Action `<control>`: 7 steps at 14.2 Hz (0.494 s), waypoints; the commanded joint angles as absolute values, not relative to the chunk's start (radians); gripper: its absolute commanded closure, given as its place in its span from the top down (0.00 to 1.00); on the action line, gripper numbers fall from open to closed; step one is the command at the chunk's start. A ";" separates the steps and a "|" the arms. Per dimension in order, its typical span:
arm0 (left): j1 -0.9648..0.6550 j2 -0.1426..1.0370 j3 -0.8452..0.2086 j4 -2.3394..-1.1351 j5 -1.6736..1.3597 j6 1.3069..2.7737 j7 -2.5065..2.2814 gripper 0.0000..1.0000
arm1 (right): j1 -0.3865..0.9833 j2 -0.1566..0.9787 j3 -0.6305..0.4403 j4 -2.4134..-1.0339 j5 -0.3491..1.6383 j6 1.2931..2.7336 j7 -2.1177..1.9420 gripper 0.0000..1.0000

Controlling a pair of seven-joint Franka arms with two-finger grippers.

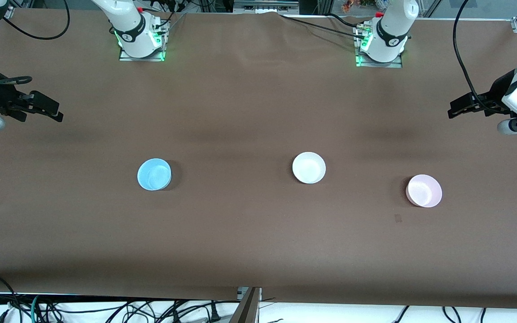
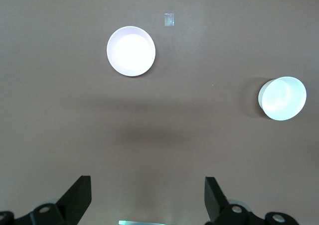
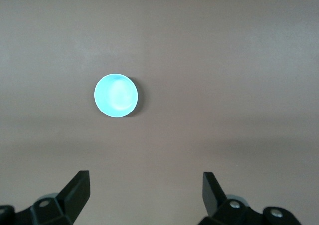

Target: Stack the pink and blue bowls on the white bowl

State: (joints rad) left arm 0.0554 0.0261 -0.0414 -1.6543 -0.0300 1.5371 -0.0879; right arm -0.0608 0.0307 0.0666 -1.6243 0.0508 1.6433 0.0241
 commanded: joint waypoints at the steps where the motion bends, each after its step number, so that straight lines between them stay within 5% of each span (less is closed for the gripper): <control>1: 0.102 0.098 -0.034 -1.585 -0.005 1.561 0.016 1.00 | -0.061 0.034 0.071 -1.611 0.067 1.631 0.037 1.00; 7: 0.207 0.279 -0.034 -1.595 0.002 1.816 0.173 1.00 | -0.060 0.034 0.072 -1.609 0.067 1.632 0.035 1.00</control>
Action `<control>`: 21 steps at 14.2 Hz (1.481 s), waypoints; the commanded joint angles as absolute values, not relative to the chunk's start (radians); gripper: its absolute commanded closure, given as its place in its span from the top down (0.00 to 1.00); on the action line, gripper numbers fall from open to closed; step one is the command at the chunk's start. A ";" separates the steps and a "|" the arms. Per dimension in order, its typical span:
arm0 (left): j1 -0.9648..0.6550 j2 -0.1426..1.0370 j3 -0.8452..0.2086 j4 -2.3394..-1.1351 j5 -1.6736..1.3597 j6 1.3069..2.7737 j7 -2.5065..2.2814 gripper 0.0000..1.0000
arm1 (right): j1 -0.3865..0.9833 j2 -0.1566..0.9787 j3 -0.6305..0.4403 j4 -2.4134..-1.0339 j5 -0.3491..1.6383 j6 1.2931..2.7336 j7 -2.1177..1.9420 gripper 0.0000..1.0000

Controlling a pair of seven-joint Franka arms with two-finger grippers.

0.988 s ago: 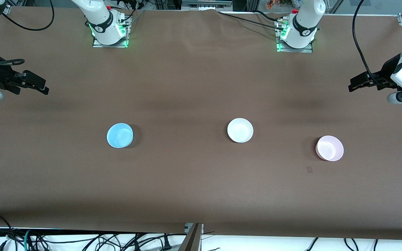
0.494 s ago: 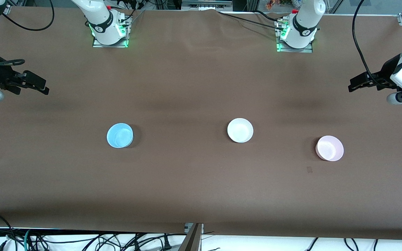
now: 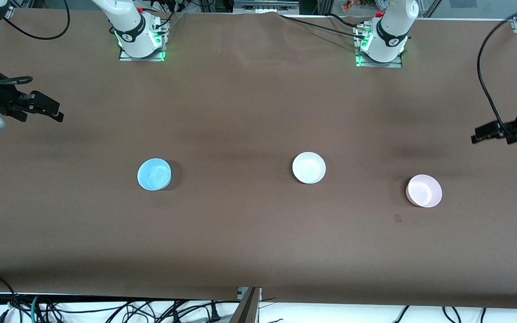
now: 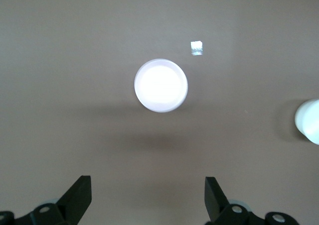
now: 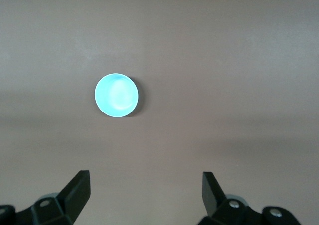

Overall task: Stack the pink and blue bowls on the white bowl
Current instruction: 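Reach the left gripper to the pink bowl while the right gripper reaches the blue bowl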

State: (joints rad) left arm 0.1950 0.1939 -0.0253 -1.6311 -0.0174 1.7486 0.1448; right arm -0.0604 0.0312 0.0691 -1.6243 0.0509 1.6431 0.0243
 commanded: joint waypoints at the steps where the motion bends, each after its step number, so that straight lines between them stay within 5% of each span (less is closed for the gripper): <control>1: 0.209 0.303 -0.034 -1.598 0.002 1.862 0.173 1.00 | -0.061 0.034 0.072 -1.611 0.067 1.634 0.035 1.00; 9: 0.210 0.443 -0.035 -1.833 0.002 2.405 0.198 1.00 | -0.061 0.035 0.071 -1.609 0.064 1.634 0.020 1.00; 19: 0.268 0.614 -0.048 -1.825 -0.026 2.482 0.443 1.00 | -0.066 0.057 0.068 -1.569 0.067 1.621 0.003 1.00; 20: 0.265 0.614 -0.048 -1.822 -0.031 2.482 0.448 0.89 | -0.066 0.055 0.067 -1.572 0.067 1.603 0.003 0.99; 21: 0.264 0.614 -0.048 -1.822 -0.031 2.480 0.456 0.58 | -0.060 0.055 0.071 -1.568 0.063 1.579 0.017 1.00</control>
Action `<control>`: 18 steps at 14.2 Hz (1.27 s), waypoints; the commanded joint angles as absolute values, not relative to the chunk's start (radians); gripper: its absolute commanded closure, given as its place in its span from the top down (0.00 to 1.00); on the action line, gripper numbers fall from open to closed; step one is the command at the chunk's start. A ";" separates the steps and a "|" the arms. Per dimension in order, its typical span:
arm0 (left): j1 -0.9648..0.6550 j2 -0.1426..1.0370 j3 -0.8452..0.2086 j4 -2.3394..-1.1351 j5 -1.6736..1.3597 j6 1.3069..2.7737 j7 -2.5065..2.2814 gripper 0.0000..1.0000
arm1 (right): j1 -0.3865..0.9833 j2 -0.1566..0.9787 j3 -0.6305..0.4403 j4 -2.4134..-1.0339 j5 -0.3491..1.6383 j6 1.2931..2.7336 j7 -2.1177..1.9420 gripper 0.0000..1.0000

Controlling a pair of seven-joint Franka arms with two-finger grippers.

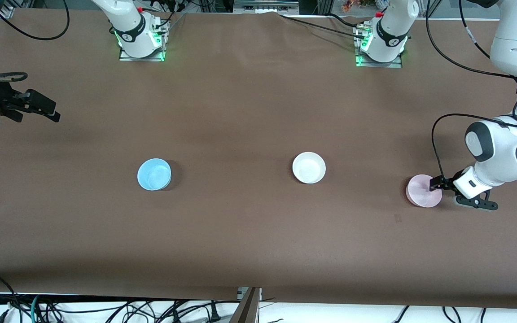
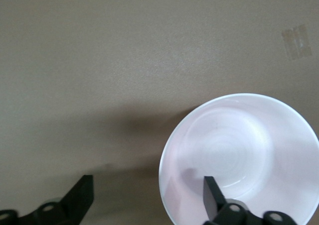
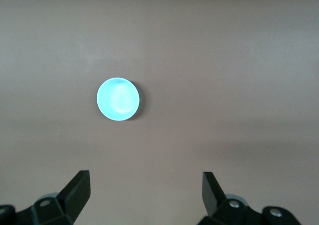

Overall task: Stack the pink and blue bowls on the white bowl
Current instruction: 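Reach the left gripper to the pink bowl while the right gripper reaches the blue bowl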

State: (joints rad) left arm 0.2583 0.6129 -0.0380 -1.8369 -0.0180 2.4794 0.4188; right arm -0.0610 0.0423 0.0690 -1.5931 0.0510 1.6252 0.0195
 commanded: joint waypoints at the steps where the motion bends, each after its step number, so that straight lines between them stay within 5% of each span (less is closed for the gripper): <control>1: 0.267 0.620 -0.048 -1.824 -0.032 2.479 0.465 0.31 | -0.057 0.057 0.074 -1.568 0.057 1.562 0.018 1.00; 2: 0.270 0.636 -0.048 -1.824 -0.032 2.479 0.488 0.14 | -0.048 0.057 0.075 -1.568 0.061 1.557 0.018 0.99; 4: 0.267 0.640 -0.048 -1.819 -0.035 2.479 0.525 0.00 | -0.041 0.069 0.074 -1.568 0.066 1.557 0.006 0.99; 13: 0.247 0.617 -0.081 -1.780 -0.037 2.442 0.496 0.00 | 0.011 0.142 0.072 -1.802 -0.015 1.797 -0.020 1.00; 18: 0.184 0.601 -0.110 -1.568 -0.035 2.110 0.358 0.00 | 0.017 0.345 0.075 -1.802 -0.012 2.058 -0.025 1.00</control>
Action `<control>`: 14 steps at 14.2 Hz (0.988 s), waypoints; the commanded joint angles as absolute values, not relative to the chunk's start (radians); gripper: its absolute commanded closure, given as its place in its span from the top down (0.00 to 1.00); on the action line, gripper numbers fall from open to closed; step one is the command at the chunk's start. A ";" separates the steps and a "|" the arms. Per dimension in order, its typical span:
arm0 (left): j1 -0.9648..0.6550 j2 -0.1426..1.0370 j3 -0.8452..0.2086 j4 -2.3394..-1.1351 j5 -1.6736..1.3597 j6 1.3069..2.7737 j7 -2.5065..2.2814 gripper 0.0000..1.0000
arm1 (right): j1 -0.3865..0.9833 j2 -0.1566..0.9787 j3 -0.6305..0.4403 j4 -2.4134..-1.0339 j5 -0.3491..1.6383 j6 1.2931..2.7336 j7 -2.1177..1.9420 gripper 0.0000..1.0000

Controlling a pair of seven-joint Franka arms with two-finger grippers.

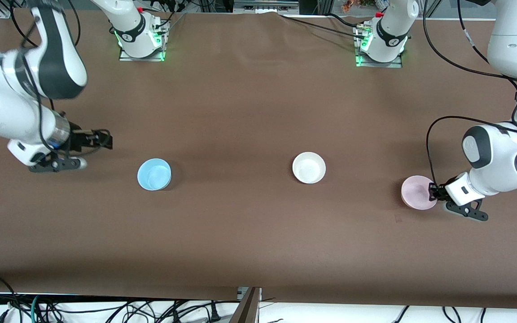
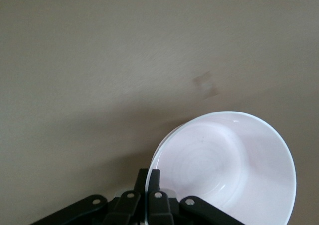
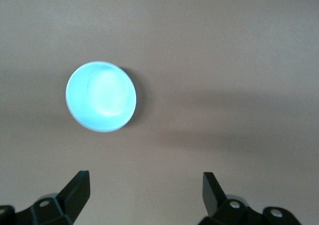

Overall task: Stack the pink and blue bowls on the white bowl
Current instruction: 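Reach the left gripper to the pink bowl while the right gripper reaches the blue bowl, then carry the pink bowl with the left gripper over the white bowl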

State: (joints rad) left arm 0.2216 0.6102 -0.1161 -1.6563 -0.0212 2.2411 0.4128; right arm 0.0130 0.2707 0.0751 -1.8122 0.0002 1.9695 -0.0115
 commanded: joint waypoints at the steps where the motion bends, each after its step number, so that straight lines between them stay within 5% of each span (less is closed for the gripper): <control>1: 0.158 0.601 -0.110 -1.534 -0.037 2.052 0.312 0.00 | 0.018 0.388 0.081 -1.805 -0.012 2.119 -0.025 1.00; 6: -0.015 0.598 -0.156 -1.474 -0.035 1.881 0.065 0.00 | 0.018 0.529 0.118 -1.926 -0.012 2.518 -0.006 1.00; 12: -0.149 0.610 -0.210 -1.489 -0.064 1.870 -0.109 0.00 | 0.018 0.531 0.120 -1.928 -0.012 2.519 -0.018 0.98; 14: -0.179 0.635 -0.221 -1.506 -0.074 1.926 -0.118 0.00 | 0.018 0.529 0.120 -1.921 -0.012 2.458 -0.017 0.85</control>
